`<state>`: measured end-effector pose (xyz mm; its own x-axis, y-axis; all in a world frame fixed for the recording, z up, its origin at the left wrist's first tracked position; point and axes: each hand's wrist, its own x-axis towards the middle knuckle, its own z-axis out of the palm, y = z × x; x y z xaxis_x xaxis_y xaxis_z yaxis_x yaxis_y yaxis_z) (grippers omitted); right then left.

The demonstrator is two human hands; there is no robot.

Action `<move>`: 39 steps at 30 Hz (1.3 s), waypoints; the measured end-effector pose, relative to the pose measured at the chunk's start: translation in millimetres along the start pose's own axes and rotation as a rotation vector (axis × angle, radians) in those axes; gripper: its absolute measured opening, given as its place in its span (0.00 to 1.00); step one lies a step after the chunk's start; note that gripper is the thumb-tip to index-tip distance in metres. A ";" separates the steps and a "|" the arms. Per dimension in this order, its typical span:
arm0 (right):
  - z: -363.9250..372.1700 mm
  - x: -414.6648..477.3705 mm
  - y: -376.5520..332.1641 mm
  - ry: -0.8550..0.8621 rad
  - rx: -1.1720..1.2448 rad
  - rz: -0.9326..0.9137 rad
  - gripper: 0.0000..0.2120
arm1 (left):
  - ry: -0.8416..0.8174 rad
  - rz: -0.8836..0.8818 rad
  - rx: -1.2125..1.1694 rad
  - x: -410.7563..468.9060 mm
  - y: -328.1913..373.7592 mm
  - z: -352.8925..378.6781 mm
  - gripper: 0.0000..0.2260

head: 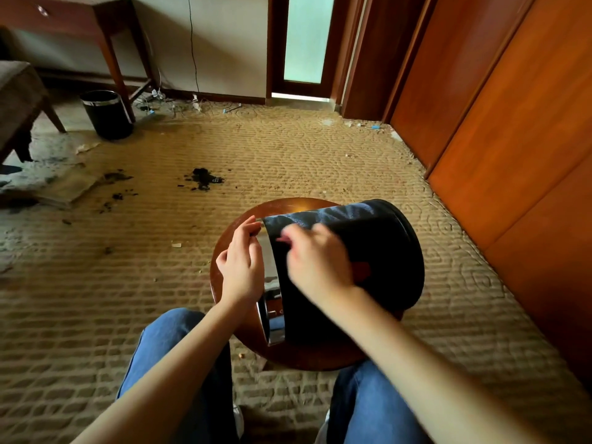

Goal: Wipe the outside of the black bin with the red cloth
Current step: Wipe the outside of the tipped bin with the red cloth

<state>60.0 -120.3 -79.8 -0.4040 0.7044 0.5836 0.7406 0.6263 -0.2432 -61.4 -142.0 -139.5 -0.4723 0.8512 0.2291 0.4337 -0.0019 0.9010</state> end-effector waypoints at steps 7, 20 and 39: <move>-17.4 2.0 37.0 -0.078 -0.053 0.048 0.12 | -0.013 0.032 0.031 -1.7 -1.9 -1.6 0.16; 11.0 3.5 -15.1 0.024 0.089 -0.019 0.11 | -0.009 0.001 -0.054 -2.4 1.0 -1.2 0.15; -18.2 3.6 42.7 -0.021 -0.062 0.078 0.10 | 0.013 -0.012 -0.124 -5.0 7.9 -3.0 0.17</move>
<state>99.9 -97.1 -74.1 -0.3546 0.7572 0.5485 0.8015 0.5483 -0.2387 -57.9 -147.8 -132.4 -0.4872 0.8446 0.2219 0.3300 -0.0572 0.9423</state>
